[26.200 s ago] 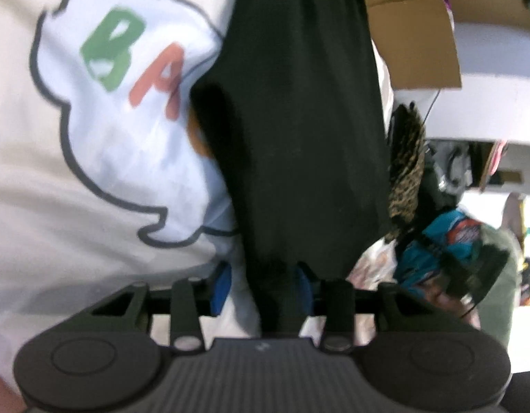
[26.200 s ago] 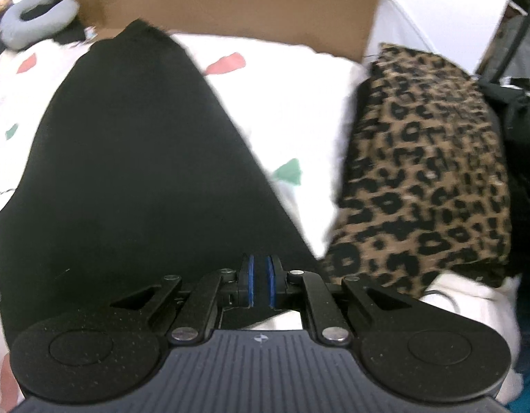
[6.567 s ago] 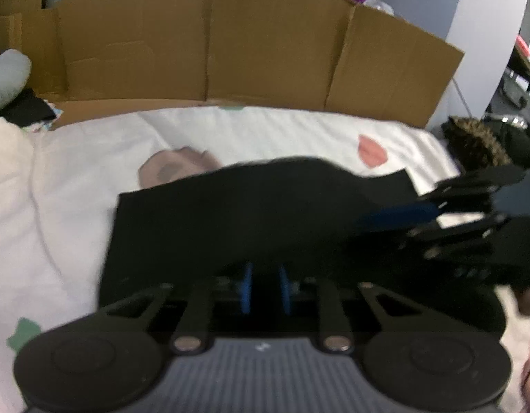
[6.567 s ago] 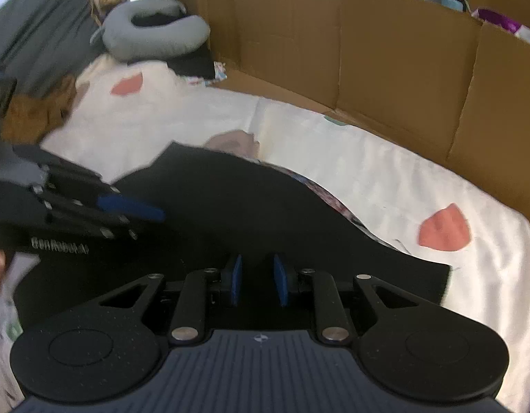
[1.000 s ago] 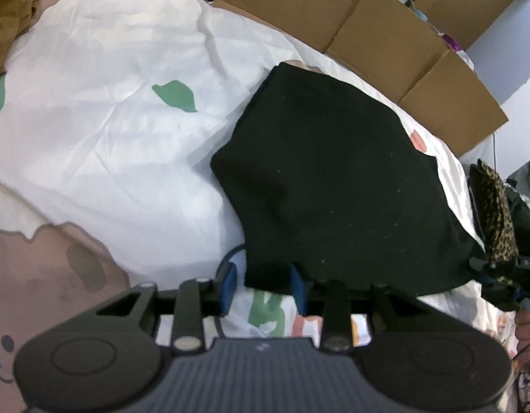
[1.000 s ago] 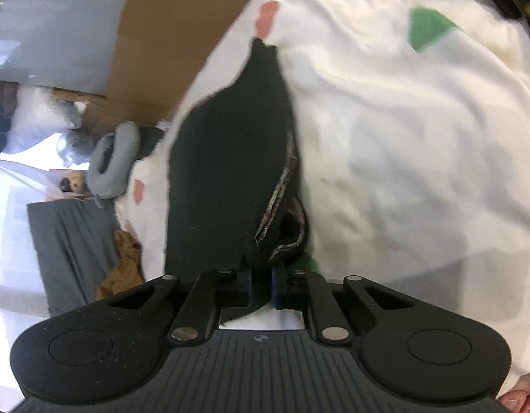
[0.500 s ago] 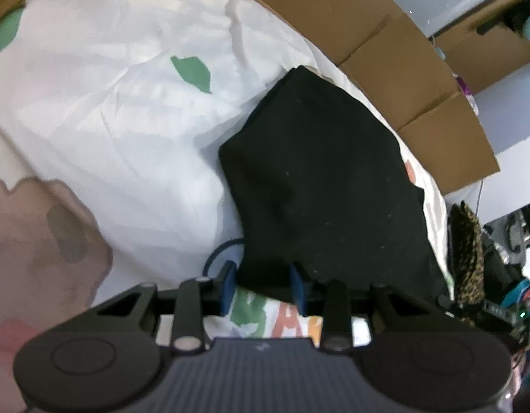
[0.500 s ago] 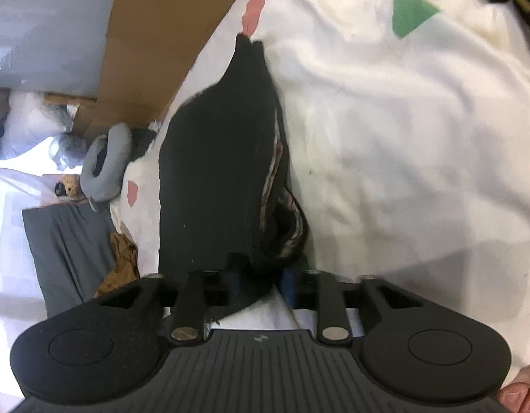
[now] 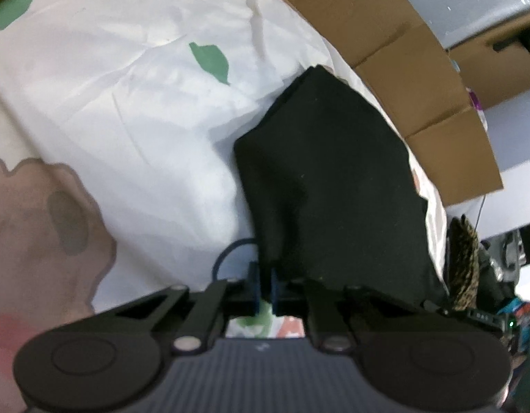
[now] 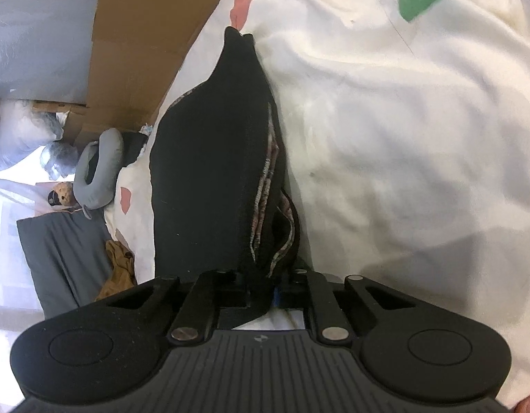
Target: Fold clothes
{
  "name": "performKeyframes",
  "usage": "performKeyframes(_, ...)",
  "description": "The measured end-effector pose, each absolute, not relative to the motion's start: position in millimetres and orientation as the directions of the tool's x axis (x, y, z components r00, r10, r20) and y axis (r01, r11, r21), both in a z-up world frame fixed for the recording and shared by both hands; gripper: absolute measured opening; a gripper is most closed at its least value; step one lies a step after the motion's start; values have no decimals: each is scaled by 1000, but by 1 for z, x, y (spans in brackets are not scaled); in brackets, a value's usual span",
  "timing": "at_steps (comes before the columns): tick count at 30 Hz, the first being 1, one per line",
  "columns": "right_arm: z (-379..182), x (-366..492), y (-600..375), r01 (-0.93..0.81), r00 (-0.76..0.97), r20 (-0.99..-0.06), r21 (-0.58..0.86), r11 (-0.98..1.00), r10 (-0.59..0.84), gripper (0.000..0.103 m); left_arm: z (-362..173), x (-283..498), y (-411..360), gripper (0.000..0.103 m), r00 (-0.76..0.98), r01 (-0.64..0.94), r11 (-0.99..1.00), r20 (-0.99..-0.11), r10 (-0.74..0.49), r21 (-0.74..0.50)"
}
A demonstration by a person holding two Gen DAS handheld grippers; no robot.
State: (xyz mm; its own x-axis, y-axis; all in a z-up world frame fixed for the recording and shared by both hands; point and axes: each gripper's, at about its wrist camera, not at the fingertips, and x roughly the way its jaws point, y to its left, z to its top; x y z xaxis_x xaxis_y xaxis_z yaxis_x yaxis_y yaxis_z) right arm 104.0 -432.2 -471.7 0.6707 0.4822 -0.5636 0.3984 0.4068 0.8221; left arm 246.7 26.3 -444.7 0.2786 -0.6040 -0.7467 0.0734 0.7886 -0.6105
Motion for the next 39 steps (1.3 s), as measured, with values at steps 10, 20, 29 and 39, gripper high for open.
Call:
performKeyframes(10, -440, 125, -440, 374, 695, -540, 836, 402, 476, 9, -410, 248, 24, 5, 244, 3, 784, -760, -602, -620)
performKeyframes(20, -421, 114, -455, 388, 675, -562, 822, 418, 479, 8, -387, 232, 10, 4, 151, 36, 804, -792, -592, -594)
performKeyframes(29, -420, 91, -449, 391, 618, -587, 807, 443, 524, 7, -388, 214, 19, 4, 95, 48, 819, -814, -573, -572)
performKeyframes(39, -423, 75, -448, 411, 579, -635, 769, 491, 511, 7, -404, 206, 9, 4, -23, 77, 828, -831, -555, -555)
